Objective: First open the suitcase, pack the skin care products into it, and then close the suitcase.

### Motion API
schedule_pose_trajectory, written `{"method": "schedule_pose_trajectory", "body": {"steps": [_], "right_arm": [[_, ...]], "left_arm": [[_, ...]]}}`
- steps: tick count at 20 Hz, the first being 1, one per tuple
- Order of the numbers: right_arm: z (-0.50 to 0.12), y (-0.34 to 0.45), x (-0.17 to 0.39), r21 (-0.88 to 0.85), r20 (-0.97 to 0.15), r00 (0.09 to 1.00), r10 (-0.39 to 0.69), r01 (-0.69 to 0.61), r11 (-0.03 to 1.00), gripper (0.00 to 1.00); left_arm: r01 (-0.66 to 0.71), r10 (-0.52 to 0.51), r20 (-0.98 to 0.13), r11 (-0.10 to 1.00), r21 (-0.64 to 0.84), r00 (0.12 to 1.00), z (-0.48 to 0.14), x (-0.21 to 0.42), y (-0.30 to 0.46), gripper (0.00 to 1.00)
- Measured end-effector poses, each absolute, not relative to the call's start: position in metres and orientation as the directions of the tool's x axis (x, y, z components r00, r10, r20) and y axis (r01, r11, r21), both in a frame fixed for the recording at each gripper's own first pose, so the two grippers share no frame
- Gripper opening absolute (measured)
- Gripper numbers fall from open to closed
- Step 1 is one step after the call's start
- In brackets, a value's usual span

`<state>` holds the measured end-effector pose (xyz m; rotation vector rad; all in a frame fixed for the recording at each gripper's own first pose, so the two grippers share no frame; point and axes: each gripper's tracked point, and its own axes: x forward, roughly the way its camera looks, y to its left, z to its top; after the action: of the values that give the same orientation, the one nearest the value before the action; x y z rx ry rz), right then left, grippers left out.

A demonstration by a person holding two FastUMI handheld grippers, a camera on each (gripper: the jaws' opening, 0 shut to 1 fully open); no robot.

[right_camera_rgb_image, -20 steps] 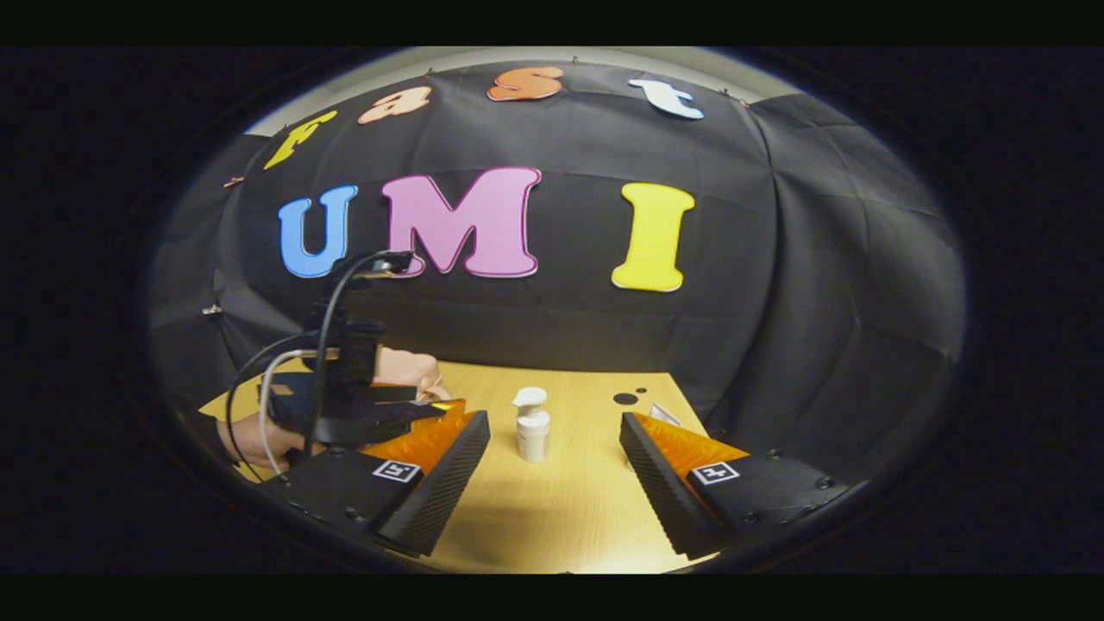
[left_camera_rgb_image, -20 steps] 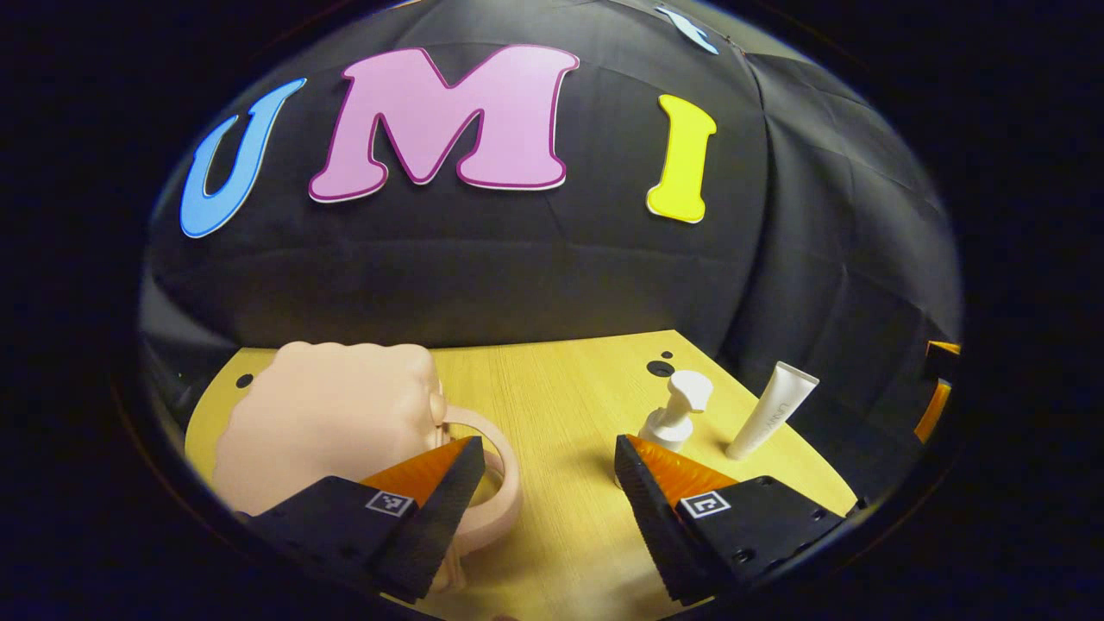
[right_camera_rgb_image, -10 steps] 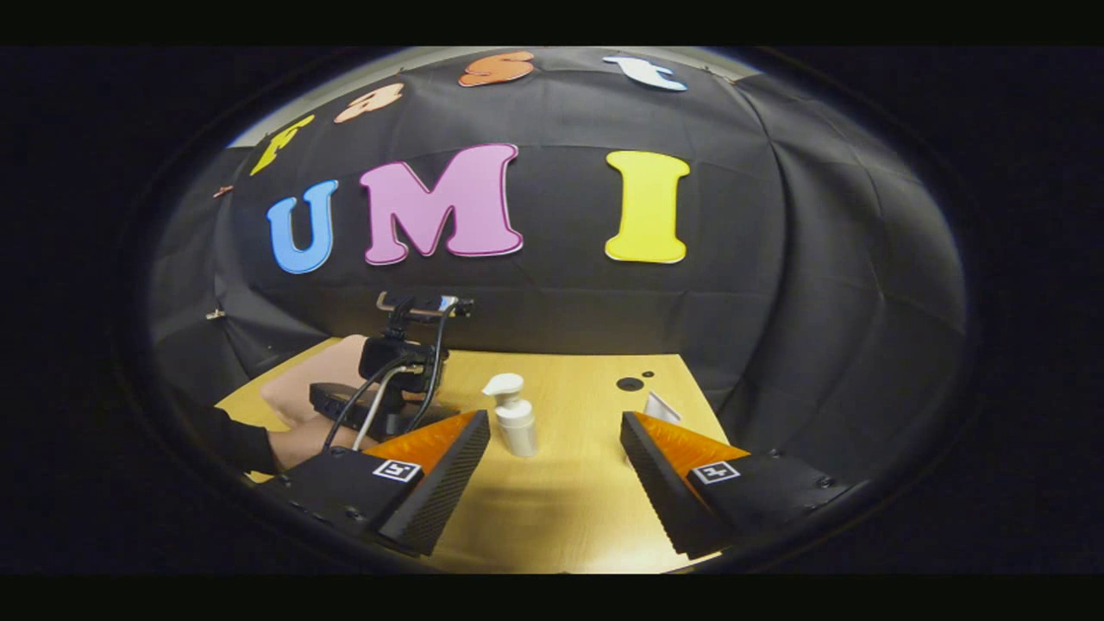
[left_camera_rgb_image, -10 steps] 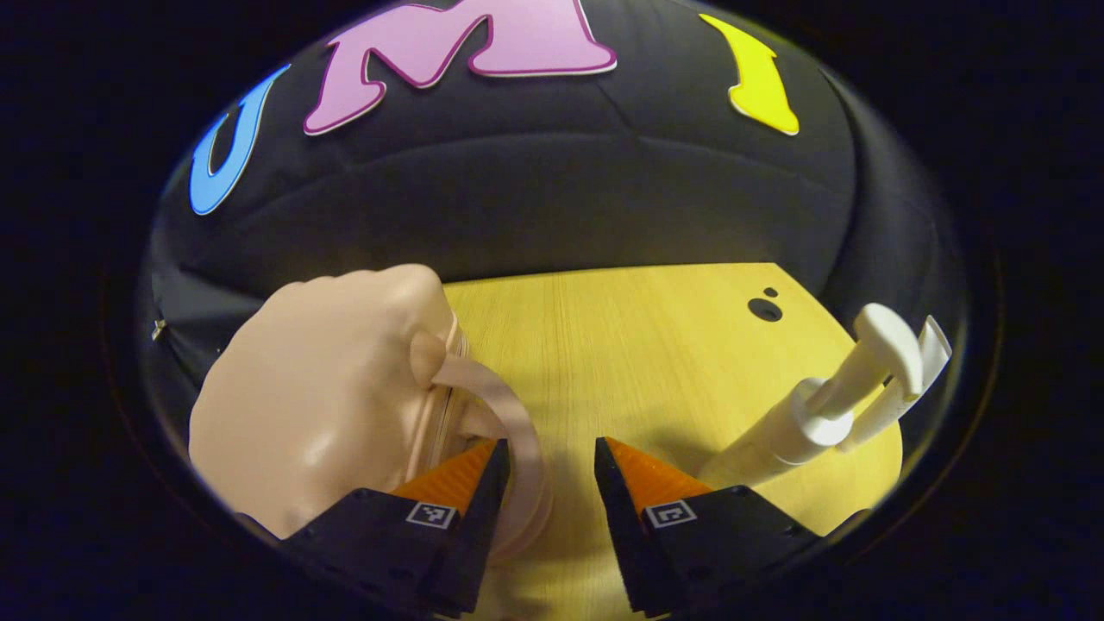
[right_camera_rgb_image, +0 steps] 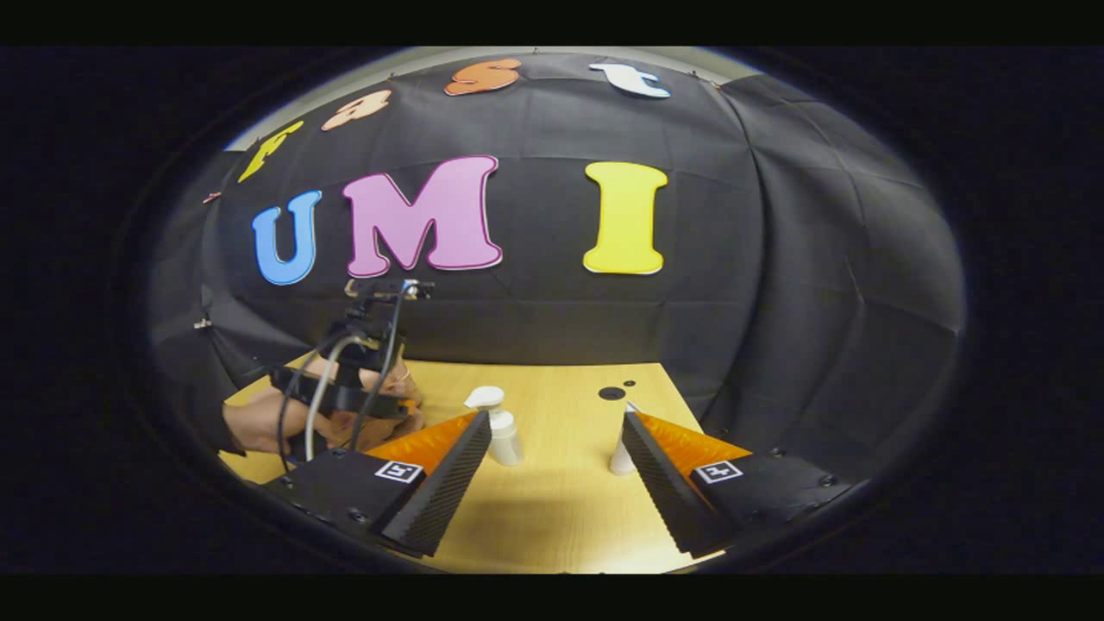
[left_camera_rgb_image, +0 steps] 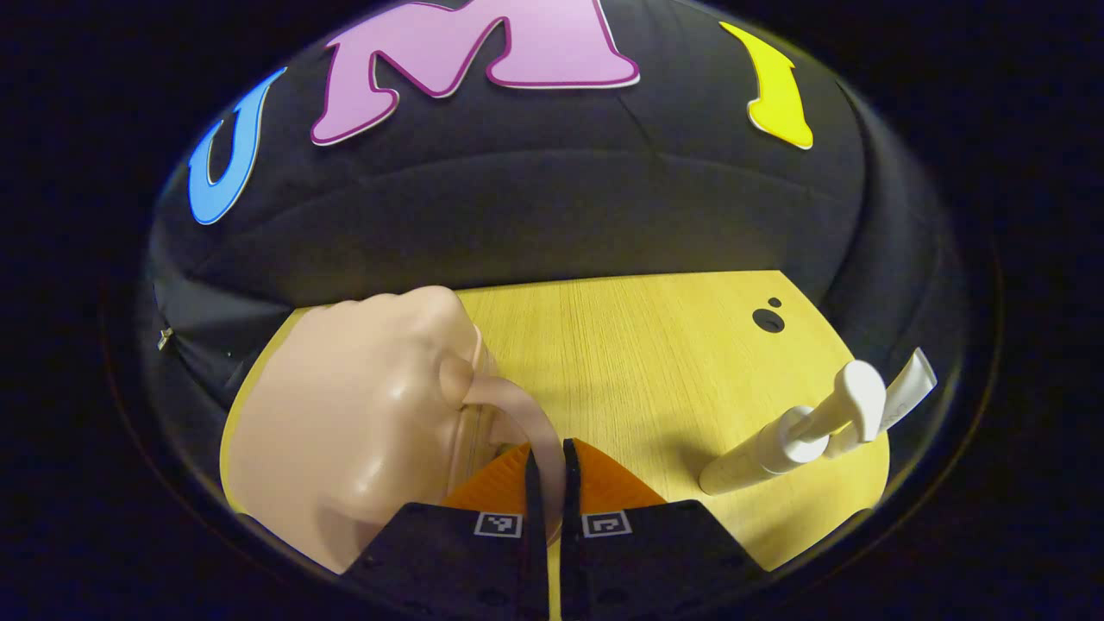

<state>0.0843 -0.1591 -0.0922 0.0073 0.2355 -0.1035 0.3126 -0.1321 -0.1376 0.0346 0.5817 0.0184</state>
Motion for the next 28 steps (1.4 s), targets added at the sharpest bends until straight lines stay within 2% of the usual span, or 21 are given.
{"method": "schedule_pose_trajectory", "body": {"steps": [2, 7, 10, 14, 21, 25, 28], "right_arm": [[-0.083, -0.146, 0.087, -0.004, -0.209, 0.974, -0.086, 0.087, 0.996, 0.98], [-0.073, -0.111, 0.091, 0.019, -0.174, 0.984, -0.036, 0.04, 0.999, 0.98], [-0.071, -0.097, 0.09, 0.019, -0.169, 0.985, -0.017, 0.021, 1.0, 0.98], [-0.071, -0.094, 0.087, 0.01, -0.18, 0.984, -0.017, 0.019, 1.0, 0.98], [-0.087, -0.105, 0.083, -0.03, -0.253, 0.962, -0.101, 0.097, 0.995, 0.98], [-0.094, -0.116, 0.082, -0.07, -0.262, 0.949, -0.177, 0.165, 0.984, 0.98], [-0.117, -0.122, 0.078, -0.056, -0.312, 0.919, -0.241, 0.235, 0.97, 0.98]], "left_arm": [[-0.006, 0.026, -0.559, 0.999, 0.038, 0.829, -0.098, 0.298, -0.114, 0.11], [-0.035, 0.058, -0.503, 0.998, 0.055, 0.863, 0.007, 0.291, -0.031, 0.11], [-0.076, 0.103, -0.477, 0.994, 0.075, 0.873, 0.042, 0.284, 0.042, 0.11], [-0.106, 0.195, -0.445, 0.971, 0.216, 0.874, 0.058, 0.281, 0.137, 0.11], [-0.309, 0.423, -0.357, 0.89, 0.334, 0.833, 0.023, 0.304, 0.317, 0.1], [-0.363, 0.477, -0.406, 0.872, 0.328, 0.779, -0.054, 0.326, 0.391, 0.1], [-0.363, 0.456, -0.495, 0.89, 0.276, 0.74, -0.112, 0.348, 0.414, 0.1]]}}
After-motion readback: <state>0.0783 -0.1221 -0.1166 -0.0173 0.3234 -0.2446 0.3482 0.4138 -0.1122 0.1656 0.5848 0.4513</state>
